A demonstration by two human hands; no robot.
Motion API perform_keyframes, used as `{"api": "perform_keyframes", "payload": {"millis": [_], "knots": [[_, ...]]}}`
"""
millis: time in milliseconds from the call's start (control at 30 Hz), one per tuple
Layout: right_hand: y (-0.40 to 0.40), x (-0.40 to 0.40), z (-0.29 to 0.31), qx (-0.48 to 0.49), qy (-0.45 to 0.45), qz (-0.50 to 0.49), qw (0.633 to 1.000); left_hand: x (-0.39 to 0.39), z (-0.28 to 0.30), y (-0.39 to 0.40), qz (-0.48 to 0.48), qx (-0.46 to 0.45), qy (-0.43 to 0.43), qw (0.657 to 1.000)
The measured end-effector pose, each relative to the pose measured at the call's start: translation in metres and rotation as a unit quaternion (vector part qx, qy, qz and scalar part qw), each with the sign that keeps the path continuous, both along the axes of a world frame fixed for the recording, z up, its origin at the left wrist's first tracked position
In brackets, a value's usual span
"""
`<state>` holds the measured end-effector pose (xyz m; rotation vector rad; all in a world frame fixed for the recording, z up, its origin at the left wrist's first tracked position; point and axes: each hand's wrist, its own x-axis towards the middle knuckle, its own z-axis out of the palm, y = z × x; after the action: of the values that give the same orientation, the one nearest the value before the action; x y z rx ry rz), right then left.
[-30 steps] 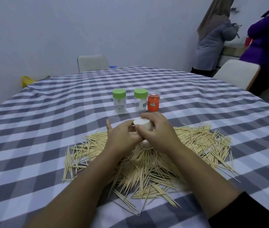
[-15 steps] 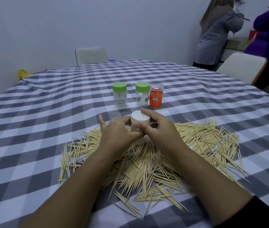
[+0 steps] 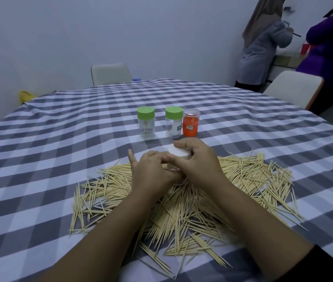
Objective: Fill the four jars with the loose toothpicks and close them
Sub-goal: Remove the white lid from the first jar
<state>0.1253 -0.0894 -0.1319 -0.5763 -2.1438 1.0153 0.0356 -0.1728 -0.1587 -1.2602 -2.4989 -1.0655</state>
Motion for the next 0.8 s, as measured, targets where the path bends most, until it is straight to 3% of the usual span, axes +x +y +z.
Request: {"api": "perform_keyframes", "payload": {"millis": [133,200,267,333,400,567,700,800], "knots": [[0.011,0.006,0.010,-0.094,-0.053,0.119,0.987,-0.003,-0.001,-0.002,-0.028,0.005,-0.014,0.999],[0.010,0.006,0.010,-0.083,-0.077,0.134,0.984,-0.002,0.000,-0.002,-0.057,0.021,-0.063,0.996],[0.006,0.003,0.005,0.011,-0.088,0.095,0.992,-0.001,0.001,-0.003,-0.073,0.019,-0.110,0.991],[0.004,0.000,0.001,0.108,-0.088,0.021,0.990,0.000,0.002,-0.003,-0.074,0.008,-0.104,0.992],[0.007,0.001,0.004,0.090,-0.079,-0.013,0.993,0.002,0.003,-0.005,-0.071,0.028,-0.103,0.992],[0.008,0.012,0.007,-0.034,-0.052,0.098,0.993,0.006,0.008,-0.008,-0.081,0.043,-0.129,0.987],[0.007,0.004,0.002,0.102,-0.084,0.008,0.991,0.006,0.010,-0.007,-0.081,0.005,-0.093,0.992],[0.008,0.002,0.000,0.080,-0.075,0.027,0.994,0.003,0.007,-0.008,-0.073,0.028,-0.126,0.989]]}}
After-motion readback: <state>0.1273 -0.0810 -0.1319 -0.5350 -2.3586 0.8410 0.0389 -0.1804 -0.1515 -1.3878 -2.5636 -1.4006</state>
